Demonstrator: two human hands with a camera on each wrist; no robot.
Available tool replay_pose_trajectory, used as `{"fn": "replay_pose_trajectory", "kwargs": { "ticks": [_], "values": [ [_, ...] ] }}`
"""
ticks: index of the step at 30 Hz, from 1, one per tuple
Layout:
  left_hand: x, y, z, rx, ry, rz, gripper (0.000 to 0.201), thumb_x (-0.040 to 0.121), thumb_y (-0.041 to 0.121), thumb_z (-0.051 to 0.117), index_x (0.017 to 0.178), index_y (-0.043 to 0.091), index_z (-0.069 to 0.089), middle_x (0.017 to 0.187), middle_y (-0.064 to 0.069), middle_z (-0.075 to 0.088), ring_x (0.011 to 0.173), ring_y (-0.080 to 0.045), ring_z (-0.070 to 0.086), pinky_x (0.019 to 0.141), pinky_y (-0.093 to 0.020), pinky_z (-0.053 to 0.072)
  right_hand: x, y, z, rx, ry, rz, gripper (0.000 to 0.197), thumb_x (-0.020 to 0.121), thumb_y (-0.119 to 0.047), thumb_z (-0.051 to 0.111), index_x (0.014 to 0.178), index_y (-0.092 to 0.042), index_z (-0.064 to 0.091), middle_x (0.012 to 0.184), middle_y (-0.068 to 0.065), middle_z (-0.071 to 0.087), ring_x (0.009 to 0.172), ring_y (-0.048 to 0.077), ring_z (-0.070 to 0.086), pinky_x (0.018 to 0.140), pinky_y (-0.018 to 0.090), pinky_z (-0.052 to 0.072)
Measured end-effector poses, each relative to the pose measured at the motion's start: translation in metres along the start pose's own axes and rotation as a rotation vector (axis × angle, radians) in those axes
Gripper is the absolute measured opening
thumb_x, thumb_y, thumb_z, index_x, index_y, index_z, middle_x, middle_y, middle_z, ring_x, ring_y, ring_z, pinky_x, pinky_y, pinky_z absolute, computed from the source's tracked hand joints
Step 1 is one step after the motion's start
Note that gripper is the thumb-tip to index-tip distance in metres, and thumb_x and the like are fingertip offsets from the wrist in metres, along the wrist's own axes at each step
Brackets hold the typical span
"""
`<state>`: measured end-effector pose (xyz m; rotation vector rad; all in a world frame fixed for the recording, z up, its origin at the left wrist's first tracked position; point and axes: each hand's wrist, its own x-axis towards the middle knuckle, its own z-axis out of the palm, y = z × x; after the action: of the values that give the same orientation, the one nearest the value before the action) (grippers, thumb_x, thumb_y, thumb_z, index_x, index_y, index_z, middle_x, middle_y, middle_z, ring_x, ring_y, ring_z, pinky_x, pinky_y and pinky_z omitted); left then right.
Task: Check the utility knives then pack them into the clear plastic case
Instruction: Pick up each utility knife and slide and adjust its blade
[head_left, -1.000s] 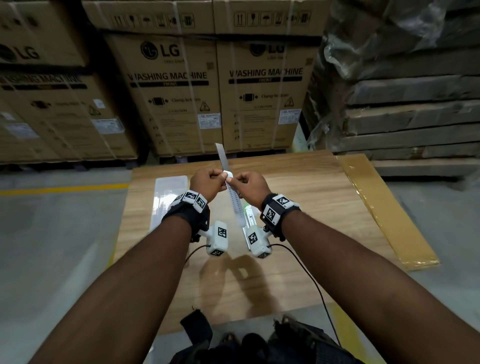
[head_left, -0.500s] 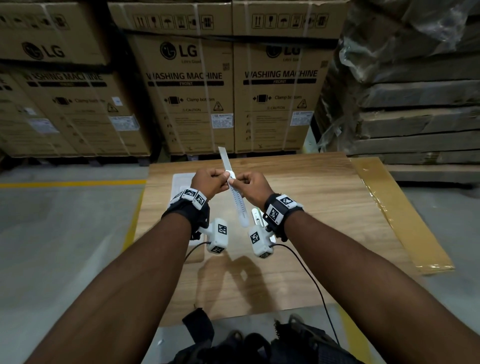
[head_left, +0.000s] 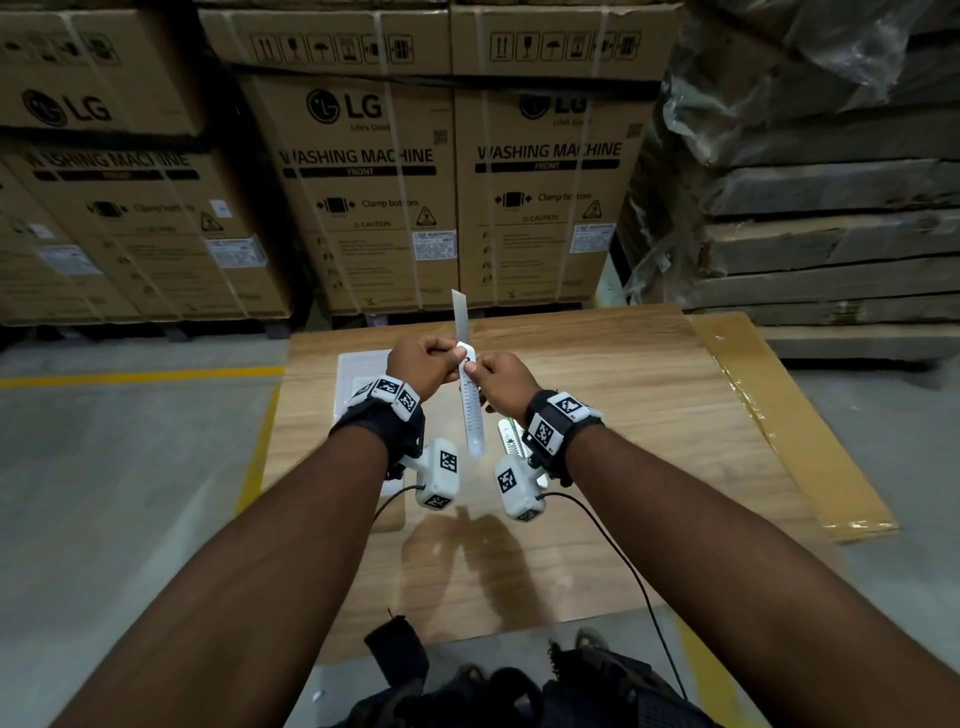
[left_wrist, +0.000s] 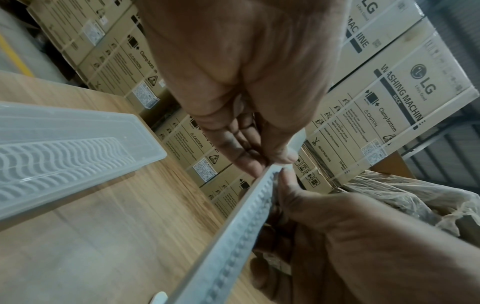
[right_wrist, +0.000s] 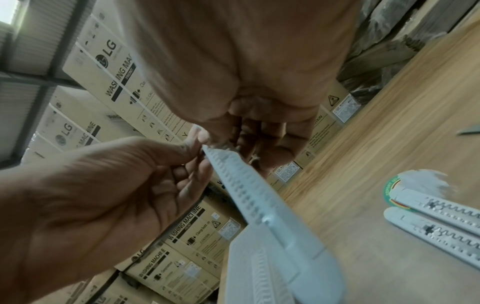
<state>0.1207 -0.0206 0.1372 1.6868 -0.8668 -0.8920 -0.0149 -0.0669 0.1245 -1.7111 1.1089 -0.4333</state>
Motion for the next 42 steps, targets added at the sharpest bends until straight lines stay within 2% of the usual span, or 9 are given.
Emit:
{"fn": "replay_pose_trajectory", "kwargs": {
  "ticks": [4,13,22,26,29,35,38,40,42],
  "values": [
    [0.001,0.004,0.004,0.026,0.015,0.018,0.018,0.085,0.013,0.072,0.1,0.003,0.073,0.089,-0.012,0.075,0.076,-0.021,0.073,0.074,-0.029,0.061,0.002,-0.004,0.001,-0.032,0.068,0.023,0.037,0.098,-0.03,0.053,0.086,0.002,0.067,0.083,0.022,0.071,0.078,0.038,0.07,0.074,0.051,0.059],
    [-0.003,0.006,0.008,0.118,0.062,0.102,0.01,0.085,0.013,0.071,0.093,0.009,0.075,0.082,-0.005,0.074,0.07,-0.015,0.071,0.07,-0.024,0.06,-0.003,-0.008,0.003,-0.089,0.14,0.043,0.026,0.095,-0.026,0.056,0.085,-0.006,0.069,0.082,0.012,0.071,0.083,0.033,0.069,0.076,0.042,0.057],
    [-0.006,0.004,0.008,0.204,0.071,0.127,0.011,0.086,0.017,0.069,0.094,0.011,0.074,0.082,-0.003,0.074,0.068,-0.012,0.071,0.07,-0.023,0.059,-0.008,-0.006,0.004,-0.048,0.044,0.059,0.024,0.093,-0.028,0.055,0.076,-0.015,0.065,0.084,0.011,0.07,0.086,0.034,0.068,0.082,0.053,0.057],
    [-0.007,0.004,0.01,0.189,0.109,0.121,0.014,0.088,0.019,0.068,0.096,0.007,0.073,0.084,-0.003,0.072,0.066,-0.009,0.068,0.065,-0.017,0.058,-0.021,-0.011,-0.001,0.02,0.008,0.086,0.035,0.099,-0.036,0.05,0.072,-0.015,0.06,0.085,0.012,0.068,0.083,0.032,0.068,0.067,0.039,0.059],
    [-0.007,0.004,0.011,0.184,0.096,0.101,0.017,0.088,0.023,0.067,0.095,0.008,0.074,0.084,-0.004,0.074,0.069,-0.014,0.071,0.07,-0.025,0.06,-0.024,-0.008,-0.003,0.025,-0.007,0.089,0.035,0.1,-0.037,0.048,0.079,-0.012,0.062,0.089,0.013,0.067,0.079,0.026,0.066,0.053,0.03,0.053],
    [-0.006,0.005,0.012,0.174,0.046,0.076,0.021,0.085,0.026,0.071,0.094,0.007,0.072,0.076,-0.001,0.072,0.069,-0.015,0.072,0.073,-0.03,0.061,-0.026,-0.01,0.002,0.128,0.023,0.141,0.025,0.103,-0.027,0.046,0.096,-0.009,0.06,0.097,0.016,0.072,0.084,0.024,0.071,0.065,0.042,0.062],
    [-0.006,0.005,0.011,0.153,0.029,0.067,0.02,0.085,0.022,0.072,0.095,0.005,0.071,0.077,-0.002,0.073,0.069,-0.014,0.073,0.074,-0.033,0.062,-0.028,-0.012,0.001,0.074,0.051,0.131,0.025,0.103,-0.024,0.044,0.092,-0.008,0.059,0.096,0.016,0.072,0.067,0.012,0.067,0.05,0.032,0.058],
    [-0.008,0.005,0.011,0.143,0.016,0.072,0.019,0.085,0.019,0.073,0.096,0.003,0.072,0.078,-0.005,0.074,0.068,-0.012,0.072,0.069,-0.027,0.061,-0.028,-0.012,0.0,0.028,0.064,0.12,0.025,0.103,-0.022,0.043,0.09,-0.007,0.059,0.094,0.015,0.073,0.06,0.008,0.063,0.047,0.028,0.054],
    [-0.01,0.006,0.011,0.139,0.0,0.075,0.019,0.085,0.016,0.073,0.096,0.002,0.071,0.081,-0.008,0.074,0.066,-0.011,0.071,0.06,-0.017,0.058,-0.028,-0.012,0.0,-0.002,0.073,0.113,0.025,0.102,-0.021,0.043,0.088,-0.009,0.059,0.093,0.014,0.074,0.059,0.009,0.063,0.055,0.033,0.057]
  ]
}}
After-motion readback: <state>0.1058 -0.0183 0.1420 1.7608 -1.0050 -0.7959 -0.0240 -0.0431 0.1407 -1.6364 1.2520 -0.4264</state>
